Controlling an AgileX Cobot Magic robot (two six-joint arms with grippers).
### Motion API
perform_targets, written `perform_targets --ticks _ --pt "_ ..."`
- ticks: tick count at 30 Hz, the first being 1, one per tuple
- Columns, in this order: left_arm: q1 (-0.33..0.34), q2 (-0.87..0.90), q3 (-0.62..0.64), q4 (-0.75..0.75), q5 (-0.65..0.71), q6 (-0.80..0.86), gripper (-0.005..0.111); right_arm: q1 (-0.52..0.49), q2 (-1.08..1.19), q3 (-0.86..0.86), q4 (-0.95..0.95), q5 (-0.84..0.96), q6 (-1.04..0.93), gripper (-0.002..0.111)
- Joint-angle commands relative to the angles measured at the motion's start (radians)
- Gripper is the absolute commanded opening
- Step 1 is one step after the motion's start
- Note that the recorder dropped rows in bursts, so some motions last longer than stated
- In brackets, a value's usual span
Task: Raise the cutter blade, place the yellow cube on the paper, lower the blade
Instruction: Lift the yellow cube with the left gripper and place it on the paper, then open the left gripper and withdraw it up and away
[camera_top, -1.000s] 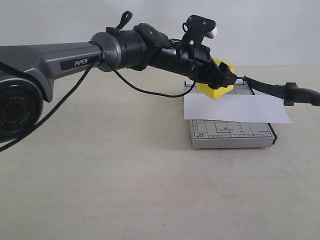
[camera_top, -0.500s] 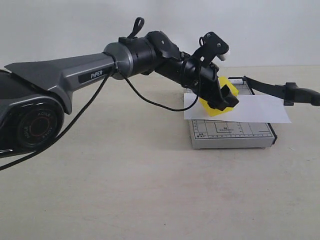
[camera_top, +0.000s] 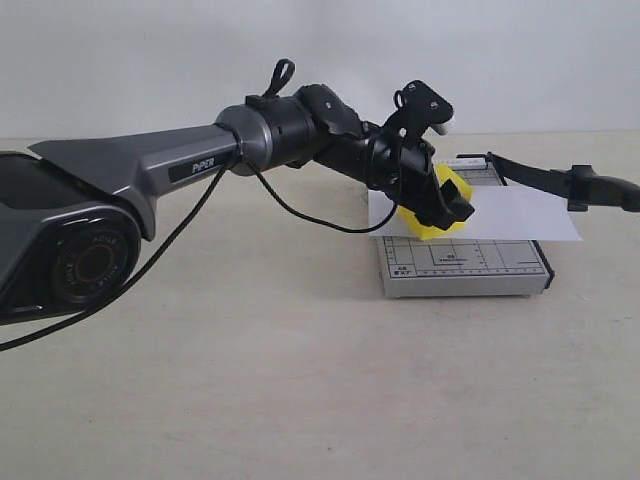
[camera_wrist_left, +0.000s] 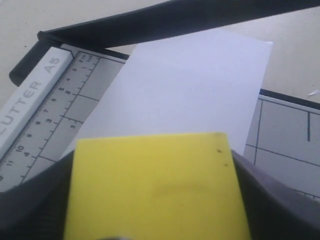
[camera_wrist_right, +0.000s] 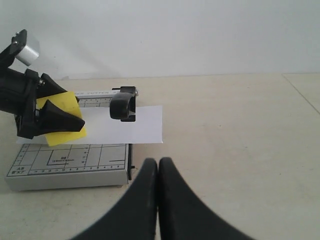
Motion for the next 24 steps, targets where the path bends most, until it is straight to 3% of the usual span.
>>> perform_targets --ticks 1,4,6,12,16,19,21,24 --pt "-0.004 0.008 -0.003 -0.016 -0.024 -0.002 0.046 -0.001 -0.003 0.005 0.004 -0.016 -0.003 0.000" --pt "-0.004 0.008 -0.003 -0.016 -0.049 -0.013 0.074 -0.001 -0.003 0.005 0.004 -0.016 -0.003 0.000" --pt "-0.004 0.008 -0.003 -0.016 -0.074 -0.013 0.086 -0.001 -0.003 0.005 0.004 -0.016 -0.003 0.000" --pt "-0.004 -0.029 -0.003 -0.016 -0.078 -0.028 0.100 -0.001 -0.003 0.005 0.004 -0.016 -0.003 0.000" --pt "0.004 -0.111 -0.003 0.011 0.019 -0.095 0.099 -0.001 -0.003 0.005 0.004 -0.016 -0.003 0.000" --pt "0.006 -0.193 -0.003 0.122 0.082 -0.274 0.095 -0.001 -0.003 0.005 0.004 -0.016 -0.003 0.000" --pt "0.006 -0.238 -0.003 0.238 0.090 -0.417 0.082 -0.001 -0.003 0.005 0.004 -0.016 -0.003 0.000" --pt "0.010 -0.290 -0.003 0.457 0.094 -0.666 0.052 -0.001 -0.003 0.005 0.004 -0.016 -0.003 0.000"
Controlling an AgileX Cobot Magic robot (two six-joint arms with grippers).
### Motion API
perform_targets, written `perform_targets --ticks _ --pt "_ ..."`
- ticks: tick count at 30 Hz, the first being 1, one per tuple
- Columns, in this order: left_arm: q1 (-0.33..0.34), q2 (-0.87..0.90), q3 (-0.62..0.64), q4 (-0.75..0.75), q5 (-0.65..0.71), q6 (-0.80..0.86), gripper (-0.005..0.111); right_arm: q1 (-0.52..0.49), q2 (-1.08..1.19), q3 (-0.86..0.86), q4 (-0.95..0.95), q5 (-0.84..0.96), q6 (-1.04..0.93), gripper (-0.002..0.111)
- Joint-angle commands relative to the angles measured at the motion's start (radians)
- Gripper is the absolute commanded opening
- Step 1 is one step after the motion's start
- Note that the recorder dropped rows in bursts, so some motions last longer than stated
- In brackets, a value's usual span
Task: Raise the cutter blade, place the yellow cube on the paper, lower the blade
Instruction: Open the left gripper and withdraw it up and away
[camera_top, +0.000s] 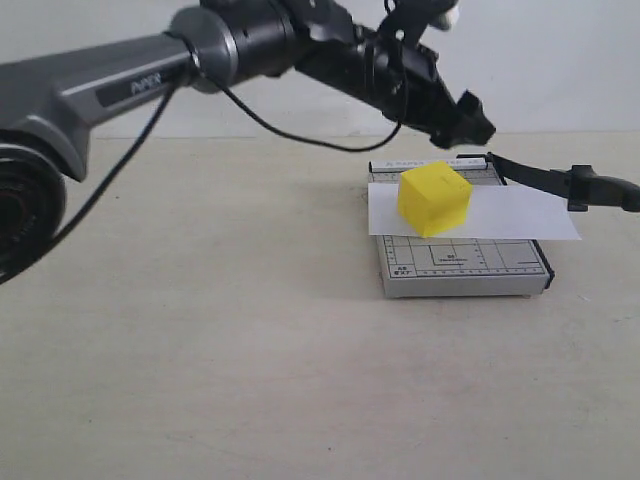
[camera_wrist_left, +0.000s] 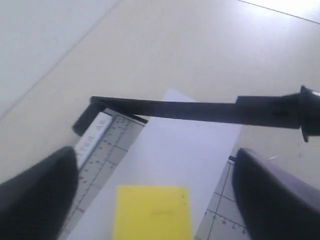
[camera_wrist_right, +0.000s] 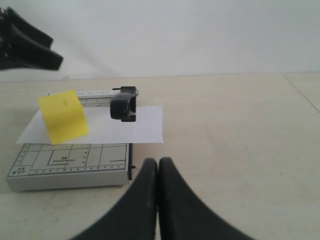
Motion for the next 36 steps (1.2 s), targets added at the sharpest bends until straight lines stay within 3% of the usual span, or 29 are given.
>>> perform_targets --ticks 1,4,8,12,14,17,18,19,20,22,26,28,30,31,36 --pt "0.015 -0.081 -0.005 0.331 0.036 -0.410 0.040 -0.001 -0.003 0.005 0.002 -0.016 -0.003 0.000" --pt "0.038 -0.099 -0.003 0.451 0.104 -0.667 0.004 -0.001 -0.003 0.005 0.002 -0.016 -0.003 0.000" --pt "0.066 -0.128 0.067 0.457 0.099 -0.799 0.004 -0.001 -0.003 0.005 0.002 -0.016 -0.003 0.000" --pt "0.081 -0.194 0.192 0.513 -0.040 -0.905 0.004 -0.001 -0.003 0.005 0.002 -0.016 -0.003 0.000" --pt "0.107 -0.295 0.355 0.643 -0.254 -1.090 0.004 -0.001 -0.003 0.005 0.002 -0.013 -0.003 0.000" --pt "0.160 -0.430 0.611 0.803 -0.476 -1.190 0.004 -0.001 -0.003 0.005 0.002 -0.013 -0.003 0.000" --pt "0.204 -0.499 0.739 0.859 -0.590 -1.190 0.004 -0.001 -0.003 0.005 0.002 -0.013 -0.003 0.000" --pt "0.236 -0.527 0.788 0.864 -0.643 -1.190 0.004 -0.001 -0.003 0.005 0.002 -0.013 -0.003 0.000" --pt "0.320 -0.588 0.897 0.864 -0.721 -1.186 0.004 -0.001 -0.003 0.005 -0.001 -0.008 -0.003 0.000" --pt "0.472 -0.658 1.009 0.864 -0.740 -1.175 0.004 -0.001 -0.003 0.005 -0.001 -0.008 -0.003 0.000" --pt "0.795 -0.818 1.191 0.864 -0.720 -0.996 0.004 -0.001 -0.003 0.005 -0.001 -0.010 -0.003 0.000" --pt "0.898 -0.957 1.287 0.864 -0.720 -0.902 0.004 -0.001 -0.003 0.005 -0.001 -0.014 -0.003 0.000" --pt "0.940 -1.082 1.377 0.863 -0.744 -0.843 0.004 -0.001 -0.003 0.005 -0.001 -0.018 -0.003 0.000" --pt "0.968 -1.188 1.438 0.816 -0.790 -0.896 0.004 -0.001 -0.003 0.005 -0.001 -0.022 -0.003 0.000" --pt "0.966 -1.667 1.626 0.812 -0.728 -0.984 0.004 -0.001 -0.003 0.005 -0.001 -0.029 -0.003 0.000"
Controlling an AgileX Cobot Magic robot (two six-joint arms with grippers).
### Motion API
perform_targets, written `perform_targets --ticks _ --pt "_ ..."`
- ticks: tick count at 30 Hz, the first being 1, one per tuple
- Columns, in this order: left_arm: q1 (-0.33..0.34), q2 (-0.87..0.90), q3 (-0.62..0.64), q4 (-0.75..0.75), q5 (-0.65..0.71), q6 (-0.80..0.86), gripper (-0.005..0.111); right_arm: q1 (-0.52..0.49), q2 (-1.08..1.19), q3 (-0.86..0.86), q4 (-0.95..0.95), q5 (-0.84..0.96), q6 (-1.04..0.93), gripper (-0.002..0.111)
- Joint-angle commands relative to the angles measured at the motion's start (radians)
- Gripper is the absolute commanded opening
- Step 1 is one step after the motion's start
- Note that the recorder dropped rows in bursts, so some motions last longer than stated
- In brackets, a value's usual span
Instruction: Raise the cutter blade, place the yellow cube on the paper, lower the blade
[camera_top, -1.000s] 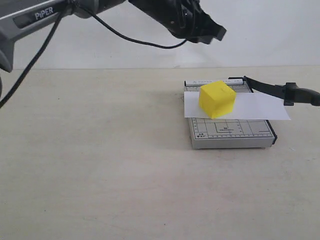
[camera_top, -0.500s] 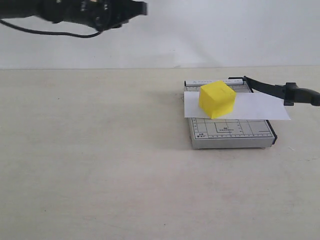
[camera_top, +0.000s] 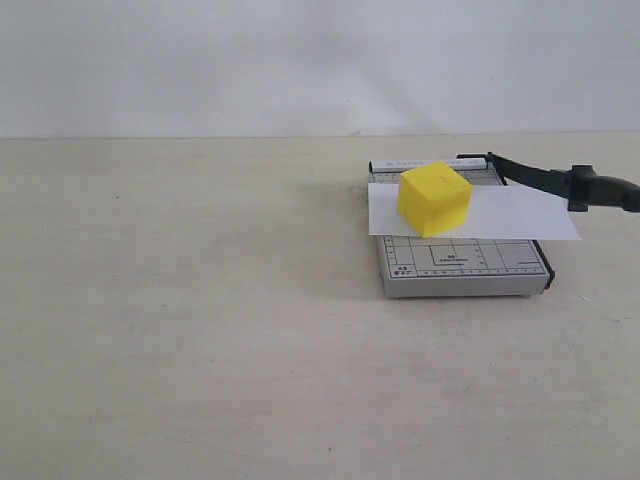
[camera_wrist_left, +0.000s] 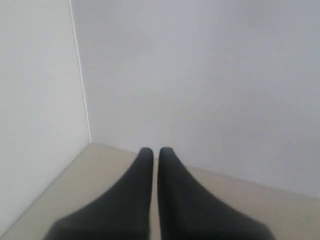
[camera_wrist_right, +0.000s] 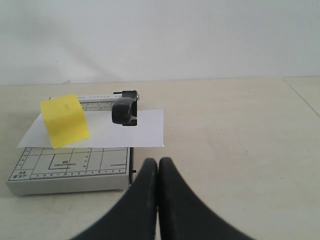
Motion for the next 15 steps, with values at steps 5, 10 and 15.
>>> perform_targets --ticks 5,10,15 --pt "-0.111 -0.602 0.243 -0.011 0.127 -0.025 0.004 -0.001 -0.003 0.005 -0.001 -0.015 -0.003 0.000" --pt "-0.196 -0.685 0.397 0.082 0.195 -0.015 0.004 -0.001 -0.003 0.005 -0.001 -0.007 -0.003 0.000" --pt "-0.195 -0.661 0.527 0.091 0.195 -0.017 0.004 -0.001 -0.003 0.005 -0.001 -0.002 -0.003 0.000"
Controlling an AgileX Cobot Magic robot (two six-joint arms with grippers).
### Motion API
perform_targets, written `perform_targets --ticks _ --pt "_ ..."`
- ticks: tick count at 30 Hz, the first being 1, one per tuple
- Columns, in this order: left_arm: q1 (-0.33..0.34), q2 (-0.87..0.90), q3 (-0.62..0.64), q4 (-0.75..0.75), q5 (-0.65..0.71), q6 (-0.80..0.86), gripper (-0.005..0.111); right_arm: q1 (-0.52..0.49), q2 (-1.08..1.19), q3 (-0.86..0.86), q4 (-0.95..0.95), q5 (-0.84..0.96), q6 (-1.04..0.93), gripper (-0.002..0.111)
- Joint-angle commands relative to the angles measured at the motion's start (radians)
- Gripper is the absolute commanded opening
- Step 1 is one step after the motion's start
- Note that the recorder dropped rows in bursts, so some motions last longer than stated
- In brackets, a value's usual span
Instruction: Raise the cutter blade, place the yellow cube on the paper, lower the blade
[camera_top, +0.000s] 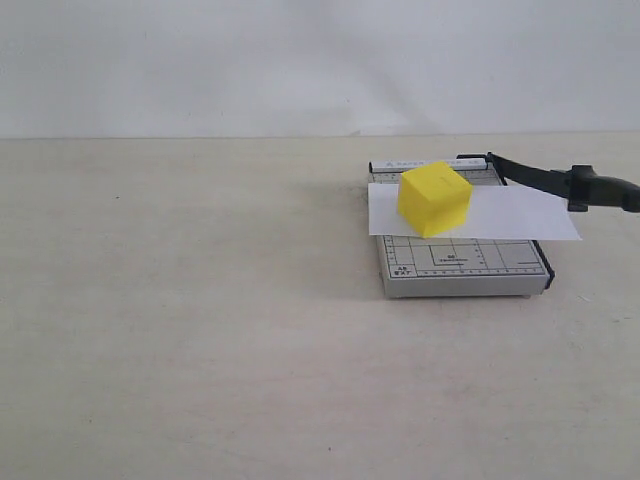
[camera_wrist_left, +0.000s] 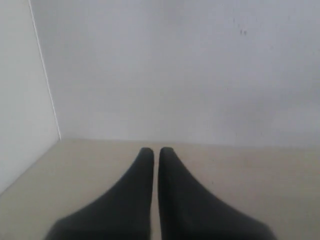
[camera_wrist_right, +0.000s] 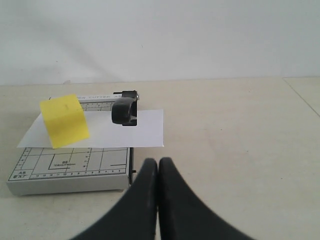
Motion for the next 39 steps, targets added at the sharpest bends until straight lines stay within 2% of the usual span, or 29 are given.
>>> perform_targets --ticks 1,10,12,21,23,26,29,34,36,39 --pt "-0.006 0.023 0.117 0.012 0.005 -0.012 0.004 -0.001 -0.003 0.005 -0.001 0.000 -0.003 0.000" --pt "-0.006 0.039 0.290 0.012 -0.007 -0.039 0.004 -0.001 -0.003 0.005 -0.001 0.000 -0.003 0.000" --pt "-0.006 0.039 0.290 0.012 -0.042 -0.039 0.004 -0.001 -0.003 0.005 -0.001 0.000 -0.003 0.000" --pt "-0.006 0.039 0.290 -0.001 -0.045 -0.029 0.004 -0.001 -0.003 0.005 -0.001 -0.006 -0.003 0.000" --pt "-0.006 0.039 0.290 -0.042 -0.052 -0.045 0.004 -0.001 -0.003 0.005 -0.001 -0.043 -0.015 0.000" --pt "-0.006 0.039 0.290 -0.100 -0.058 -0.103 0.004 -0.001 -0.003 -0.010 -0.001 -0.193 -0.121 0.000" --pt "-0.006 0.039 0.290 -0.102 -0.074 -0.115 0.004 -0.001 0.015 -0.117 0.002 -0.237 -0.147 0.000" --pt "-0.006 0.039 0.290 -0.102 -0.074 -0.110 0.004 -0.001 0.232 -0.332 0.019 -0.122 -0.119 0.000" --pt "-0.006 0.039 0.290 -0.102 -0.074 -0.110 0.004 -0.001 0.374 -0.437 0.023 0.041 -0.119 0.000" --pt "-0.006 0.039 0.290 -0.102 -0.074 -0.110 0.004 -0.001 0.619 -0.668 0.060 0.419 -0.119 0.000"
